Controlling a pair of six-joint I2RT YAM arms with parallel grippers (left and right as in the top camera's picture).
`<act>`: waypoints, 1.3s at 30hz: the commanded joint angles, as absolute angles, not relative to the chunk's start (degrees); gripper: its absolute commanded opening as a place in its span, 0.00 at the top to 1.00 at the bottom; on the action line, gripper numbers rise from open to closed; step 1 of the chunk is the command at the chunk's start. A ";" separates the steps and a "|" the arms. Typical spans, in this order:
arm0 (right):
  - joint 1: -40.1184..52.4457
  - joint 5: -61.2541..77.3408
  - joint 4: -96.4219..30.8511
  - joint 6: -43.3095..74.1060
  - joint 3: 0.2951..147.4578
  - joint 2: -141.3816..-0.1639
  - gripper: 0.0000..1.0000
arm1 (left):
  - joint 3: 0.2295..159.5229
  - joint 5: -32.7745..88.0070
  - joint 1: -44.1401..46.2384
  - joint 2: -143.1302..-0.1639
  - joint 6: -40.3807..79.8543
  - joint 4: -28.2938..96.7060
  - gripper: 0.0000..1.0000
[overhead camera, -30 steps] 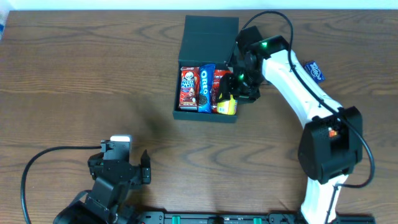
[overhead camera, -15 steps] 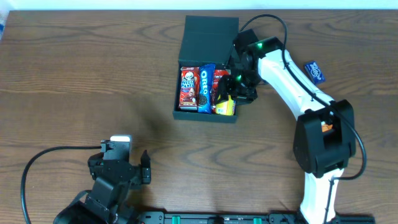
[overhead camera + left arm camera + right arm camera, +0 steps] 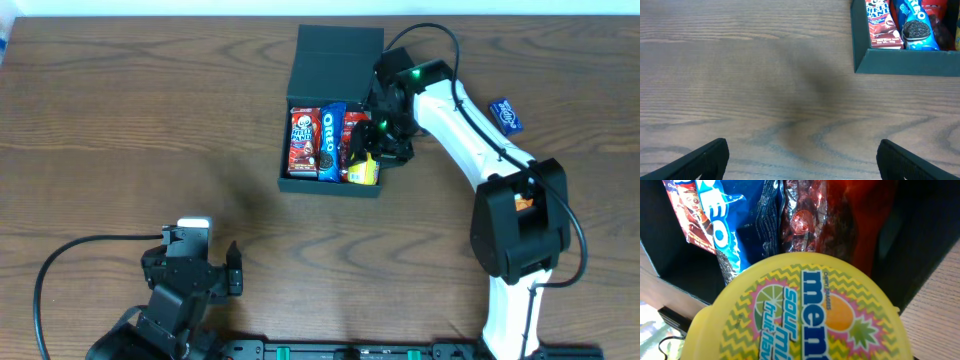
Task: Pack container
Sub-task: 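Lower the Mentos tube into the box and open the right gripper, then move the right gripper to the yellow Julie's pack and grasp it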
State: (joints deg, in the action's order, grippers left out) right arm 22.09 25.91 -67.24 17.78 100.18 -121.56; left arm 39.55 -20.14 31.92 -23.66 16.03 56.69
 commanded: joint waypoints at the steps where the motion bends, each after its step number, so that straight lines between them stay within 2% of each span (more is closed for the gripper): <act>1: 22.26 25.96 -67.31 18.63 101.32 -121.80 0.44 | 39.11 -21.15 31.59 -23.40 15.22 56.77 0.05; 8: 22.41 25.96 -67.26 18.65 101.32 -121.73 0.23 | 39.11 -21.15 31.59 -23.40 15.22 56.75 0.05; 19: 22.59 25.96 -69.95 18.87 104.07 -120.49 0.20 | 39.11 -21.15 31.59 -23.40 15.22 56.77 0.05; 24: 23.14 25.91 -71.61 18.83 106.69 -118.04 0.01 | 39.11 -21.15 31.59 -23.40 15.22 56.77 0.05; 29: 24.08 20.47 -73.43 19.03 107.96 -113.25 0.01 | 39.11 -21.15 31.59 -23.40 15.22 56.77 0.05; 39: 25.06 -1.02 -81.76 23.20 106.26 -96.25 0.01 | 39.11 -21.15 31.59 -23.40 15.22 56.77 0.05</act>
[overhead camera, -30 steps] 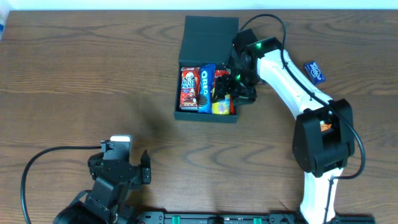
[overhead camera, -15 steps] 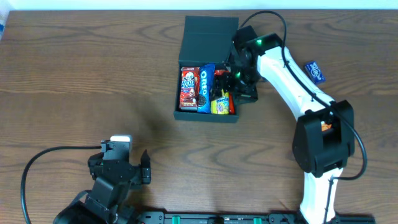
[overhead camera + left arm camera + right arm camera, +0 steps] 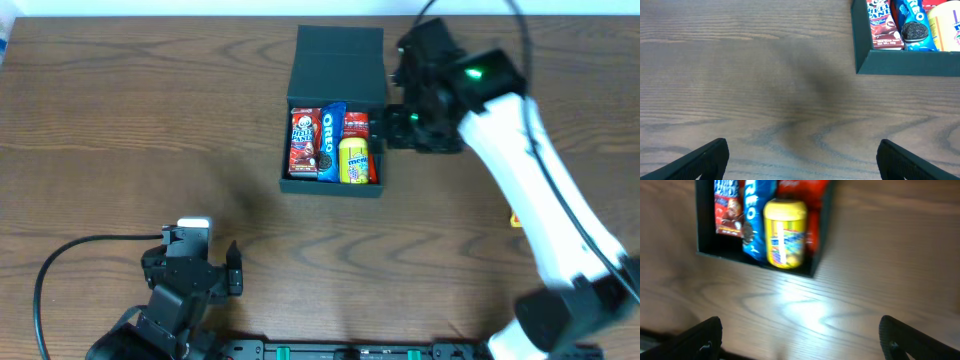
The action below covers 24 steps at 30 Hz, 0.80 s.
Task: Pack container
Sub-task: 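Move the right gripper to the yellow Julie's pack and grasp it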
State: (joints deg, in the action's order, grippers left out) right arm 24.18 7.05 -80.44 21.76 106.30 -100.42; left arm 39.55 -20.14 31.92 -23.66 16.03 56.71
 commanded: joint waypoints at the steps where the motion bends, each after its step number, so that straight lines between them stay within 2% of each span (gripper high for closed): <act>1: 24.88 -2.13 -82.81 23.77 105.06 -94.21 0.01 | 39.11 -21.15 31.59 -23.40 15.22 56.75 0.05; 7: 20.62 -3.49 -85.49 24.21 92.82 -84.20 0.01 | 39.11 -21.15 31.59 -23.40 15.22 56.75 0.05; 13: 11.16 -10.44 -84.36 18.57 78.15 -77.06 0.01 | 39.11 -21.15 31.59 -23.40 15.22 56.77 0.05; 18: 0.67 -8.69 -76.86 16.45 70.00 -76.55 0.01 | 39.11 -21.15 31.59 -23.40 15.22 56.77 0.05; 24: -10.04 -2.50 -64.14 6.17 64.27 -79.48 0.01 | 39.11 -21.15 31.59 -23.40 15.22 56.77 0.05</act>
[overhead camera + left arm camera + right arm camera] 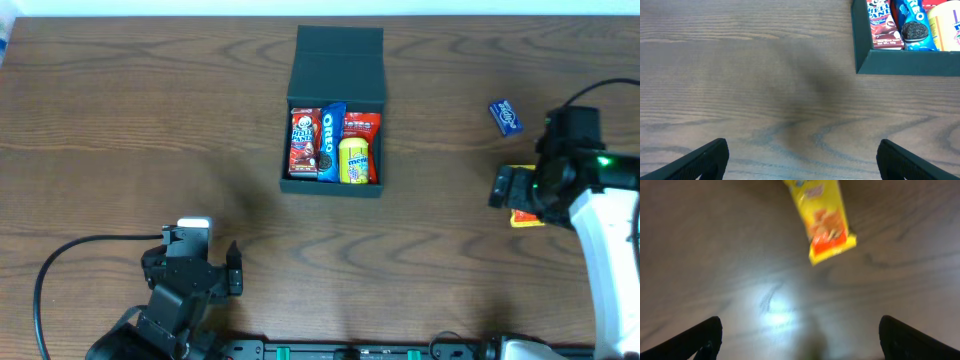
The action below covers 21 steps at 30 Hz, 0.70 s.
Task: Pack container
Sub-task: 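Move the right gripper to the yellow Julie's pack and grasp it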
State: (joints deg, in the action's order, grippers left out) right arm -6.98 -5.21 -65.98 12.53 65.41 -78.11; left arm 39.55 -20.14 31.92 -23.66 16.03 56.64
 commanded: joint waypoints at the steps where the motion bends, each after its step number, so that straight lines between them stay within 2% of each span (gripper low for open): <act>1: -11.40 -2.04 -62.74 5.78 63.96 -80.66 0.01 | 39.11 -21.15 31.59 -23.40 15.22 56.75 0.05; 12: -13.96 -1.30 -51.11 -5.23 63.92 -95.61 0.01 | 39.11 -21.15 31.59 -23.40 15.22 56.77 0.05; 21: -14.26 -4.45 -44.62 -8.51 63.92 -100.79 0.01 | 39.11 -21.15 31.59 -23.40 15.22 56.77 0.05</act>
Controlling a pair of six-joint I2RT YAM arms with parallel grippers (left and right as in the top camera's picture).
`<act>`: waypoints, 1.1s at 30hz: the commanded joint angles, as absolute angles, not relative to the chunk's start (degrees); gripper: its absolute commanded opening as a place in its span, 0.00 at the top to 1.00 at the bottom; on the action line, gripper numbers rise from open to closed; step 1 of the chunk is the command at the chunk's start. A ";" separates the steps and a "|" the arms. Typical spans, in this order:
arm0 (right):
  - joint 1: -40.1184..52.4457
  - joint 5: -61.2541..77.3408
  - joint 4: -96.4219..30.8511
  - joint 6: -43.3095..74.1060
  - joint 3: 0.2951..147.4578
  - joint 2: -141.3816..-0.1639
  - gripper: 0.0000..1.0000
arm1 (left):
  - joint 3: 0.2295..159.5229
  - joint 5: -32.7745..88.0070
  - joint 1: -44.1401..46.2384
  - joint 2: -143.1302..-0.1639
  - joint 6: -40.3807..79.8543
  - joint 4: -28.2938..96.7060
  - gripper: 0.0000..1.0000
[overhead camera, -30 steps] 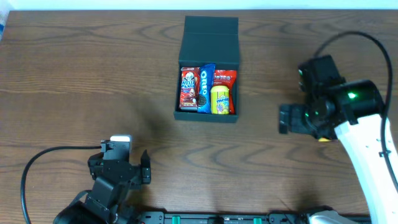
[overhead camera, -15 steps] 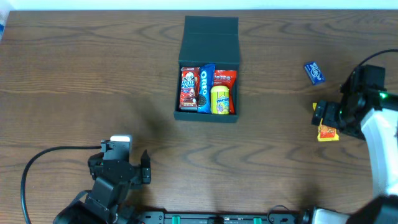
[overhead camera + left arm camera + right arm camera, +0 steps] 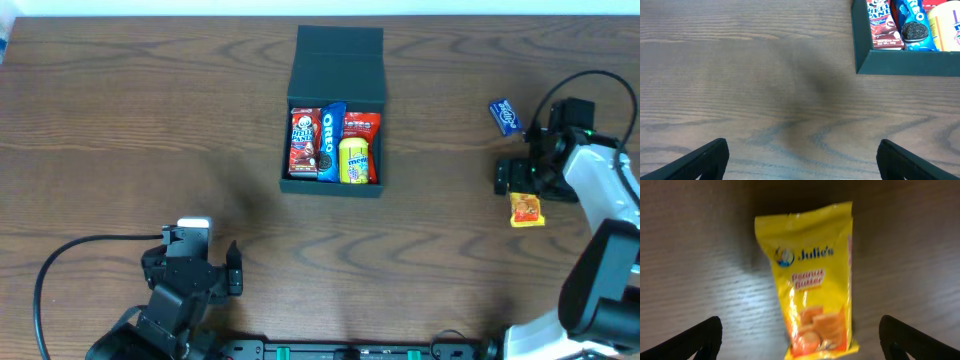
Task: Pack container
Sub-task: 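Move the right gripper to the yellow Julie's pack and grasp it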
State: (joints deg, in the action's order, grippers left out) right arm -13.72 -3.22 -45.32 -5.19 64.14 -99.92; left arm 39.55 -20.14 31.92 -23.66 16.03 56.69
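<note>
The dark green box point(image 3: 333, 185) stands open at the table's middle back, holding a red Hello Panda pack point(image 3: 302, 141), a blue Oreo pack point(image 3: 327, 140), a red pack point(image 3: 361, 125) and a yellow Mentos tub point(image 3: 353, 160). A yellow Julie's peanut butter cracker pack point(image 3: 807, 277) lies flat on the table at the right point(image 3: 526, 209). My right gripper point(image 3: 800, 340) hangs open over it, fingers either side and apart from it. My left gripper point(image 3: 802, 157) is open near the front left, nothing between its fingers.
A small blue wrapped snack point(image 3: 506, 115) lies at the back right, beyond the right arm. The box's front wall point(image 3: 905, 64) shows at the top right of the left wrist view. A black cable loops by the left arm's base.
My right gripper has moved up along the cracker pack, so the whole pack now lies centred between its open fingers. The left arm and the box contents are unchanged.
My right gripper first held the yellow Mentos tub over the box's right side. Then the tub lay in the box and the gripper was open beside it. The arm was then at the table's right edge above the yellow cracker pack, where it now hangs open.
</note>
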 commanded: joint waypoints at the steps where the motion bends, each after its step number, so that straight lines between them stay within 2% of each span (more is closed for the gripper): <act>1: -14.44 -4.45 -44.29 -9.13 63.92 -101.14 0.01 | 39.11 -21.15 31.59 -23.40 15.22 56.77 0.05; 11: -15.57 -3.16 -42.13 -9.10 63.92 -105.67 0.01 | 39.11 -21.15 31.59 -23.40 15.22 56.75 0.05; 33: -15.57 -1.17 -38.94 -9.08 60.66 -106.08 0.01 | 39.11 -21.15 31.59 -23.40 15.22 56.77 0.05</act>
State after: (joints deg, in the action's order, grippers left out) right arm -15.16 -1.43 -39.20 -8.21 61.80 -105.82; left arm 39.55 -20.14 31.92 -23.66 16.03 56.69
